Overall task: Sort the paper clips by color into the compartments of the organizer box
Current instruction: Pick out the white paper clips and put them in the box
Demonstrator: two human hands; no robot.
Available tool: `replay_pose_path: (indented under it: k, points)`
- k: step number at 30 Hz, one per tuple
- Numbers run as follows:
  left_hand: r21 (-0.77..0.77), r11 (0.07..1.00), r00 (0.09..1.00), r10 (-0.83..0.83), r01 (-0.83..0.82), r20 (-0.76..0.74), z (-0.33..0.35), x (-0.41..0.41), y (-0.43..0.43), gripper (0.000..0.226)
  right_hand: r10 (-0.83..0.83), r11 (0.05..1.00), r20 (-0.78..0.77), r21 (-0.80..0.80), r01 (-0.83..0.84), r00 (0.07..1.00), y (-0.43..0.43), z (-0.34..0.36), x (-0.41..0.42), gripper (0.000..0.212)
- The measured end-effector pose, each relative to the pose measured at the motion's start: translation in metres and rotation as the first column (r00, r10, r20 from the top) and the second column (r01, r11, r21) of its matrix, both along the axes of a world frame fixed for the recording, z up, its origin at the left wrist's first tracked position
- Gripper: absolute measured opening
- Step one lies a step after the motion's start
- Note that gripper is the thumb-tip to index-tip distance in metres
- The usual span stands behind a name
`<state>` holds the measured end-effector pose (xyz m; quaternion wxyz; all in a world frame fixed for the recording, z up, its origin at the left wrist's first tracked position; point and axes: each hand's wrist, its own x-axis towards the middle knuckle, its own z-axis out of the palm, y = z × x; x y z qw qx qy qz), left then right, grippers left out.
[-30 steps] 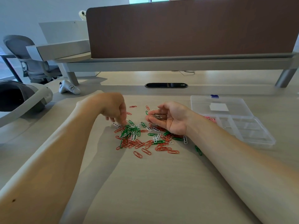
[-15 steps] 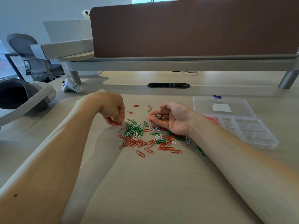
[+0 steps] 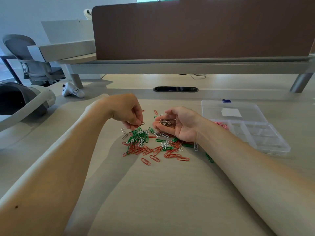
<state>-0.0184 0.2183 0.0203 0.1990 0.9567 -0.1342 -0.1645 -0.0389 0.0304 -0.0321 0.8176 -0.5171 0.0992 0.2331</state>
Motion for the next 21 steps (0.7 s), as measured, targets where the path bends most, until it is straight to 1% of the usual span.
replay_pose_path:
  k: [3, 11, 17, 21]
  points:
    - [0.013, 1.0, 1.0, 0.004, -0.004, 0.011, -0.002, 0.001, -0.002, 0.012, 0.003, 1.0, -0.01, -0.005, -0.003, 1.0, 0.0, 0.0, 0.0, 0.034]
    - [-0.039, 0.999, 0.997, 0.027, -0.024, 0.078, -0.007, 0.005, -0.002, 0.017, -0.001, 1.0, -0.013, 0.0, 0.001, 1.0, -0.001, 0.002, -0.001, 0.034]
    - [-0.129, 0.991, 0.983, -0.014, 0.038, 0.181, -0.001, 0.004, -0.003, 0.023, -0.002, 1.0, -0.007, -0.016, 0.002, 1.0, -0.002, 0.001, -0.001, 0.029]
    - [-0.186, 0.978, 0.978, -0.052, 0.09, 0.202, 0.004, -0.001, -0.009, 0.027, 0.01, 1.0, 0.001, -0.022, -0.01, 1.0, -0.002, 0.002, -0.001, 0.031]
